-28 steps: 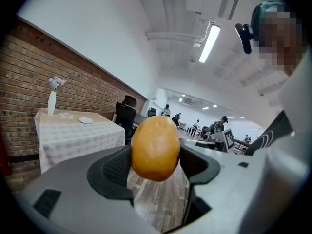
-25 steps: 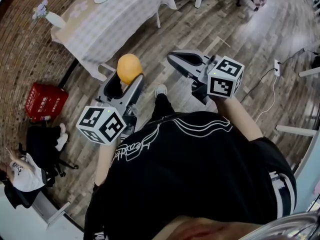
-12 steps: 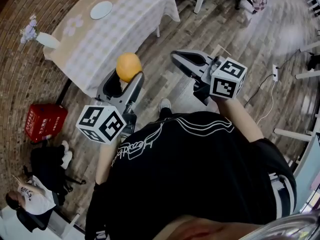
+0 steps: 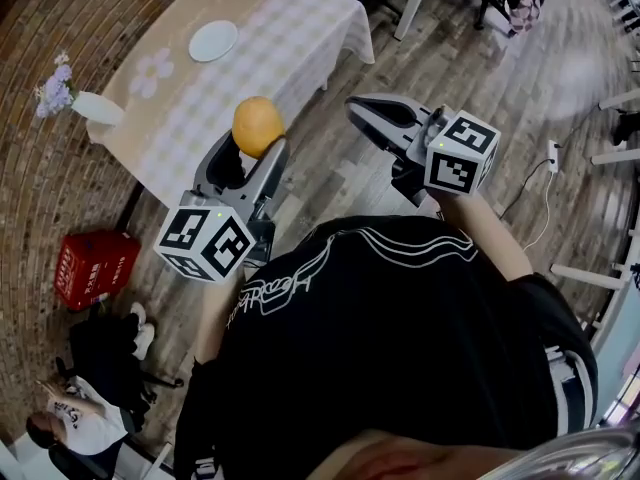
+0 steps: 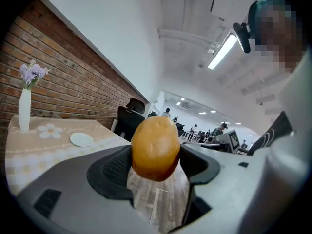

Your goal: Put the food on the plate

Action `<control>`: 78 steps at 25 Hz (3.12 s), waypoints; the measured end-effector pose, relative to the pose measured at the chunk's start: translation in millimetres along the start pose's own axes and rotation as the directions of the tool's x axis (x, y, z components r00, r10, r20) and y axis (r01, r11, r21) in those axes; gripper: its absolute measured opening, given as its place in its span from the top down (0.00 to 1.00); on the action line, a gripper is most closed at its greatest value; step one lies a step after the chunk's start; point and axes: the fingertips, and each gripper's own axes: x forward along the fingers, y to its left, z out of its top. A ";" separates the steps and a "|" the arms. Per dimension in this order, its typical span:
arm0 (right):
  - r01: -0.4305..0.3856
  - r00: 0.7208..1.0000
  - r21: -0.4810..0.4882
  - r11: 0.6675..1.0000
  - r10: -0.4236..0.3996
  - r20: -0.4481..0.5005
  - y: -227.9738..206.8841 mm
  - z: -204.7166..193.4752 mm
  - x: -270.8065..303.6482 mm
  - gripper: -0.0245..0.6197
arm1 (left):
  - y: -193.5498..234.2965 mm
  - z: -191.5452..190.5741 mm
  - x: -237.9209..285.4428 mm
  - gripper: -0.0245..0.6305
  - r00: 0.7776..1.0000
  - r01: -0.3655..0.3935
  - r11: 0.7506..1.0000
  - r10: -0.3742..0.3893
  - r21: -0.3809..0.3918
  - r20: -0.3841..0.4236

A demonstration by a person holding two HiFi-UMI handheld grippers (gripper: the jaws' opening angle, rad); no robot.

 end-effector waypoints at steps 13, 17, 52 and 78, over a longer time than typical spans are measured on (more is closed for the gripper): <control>-0.050 0.999 0.033 0.998 0.050 0.002 -30.2 20.8 41.0 0.97 | 45.0 24.4 23.8 0.49 0.998 -0.067 0.998 0.067 0.000 0.022; -0.086 0.996 0.051 0.995 0.087 -0.012 -54.5 26.6 69.5 0.97 | 70.1 33.2 39.0 0.49 0.994 -0.110 0.994 0.110 -0.008 0.022; -0.366 0.911 0.147 0.919 0.386 -0.143 -245.5 92.1 277.4 0.97 | 270.2 105.7 185.6 0.49 0.873 -0.484 0.871 0.487 -0.080 0.023; -0.139 0.944 0.280 0.950 0.212 -0.252 -334.1 21.2 307.7 0.97 | 410.5 30.4 240.1 0.49 0.839 -0.534 0.839 0.511 -0.103 -0.186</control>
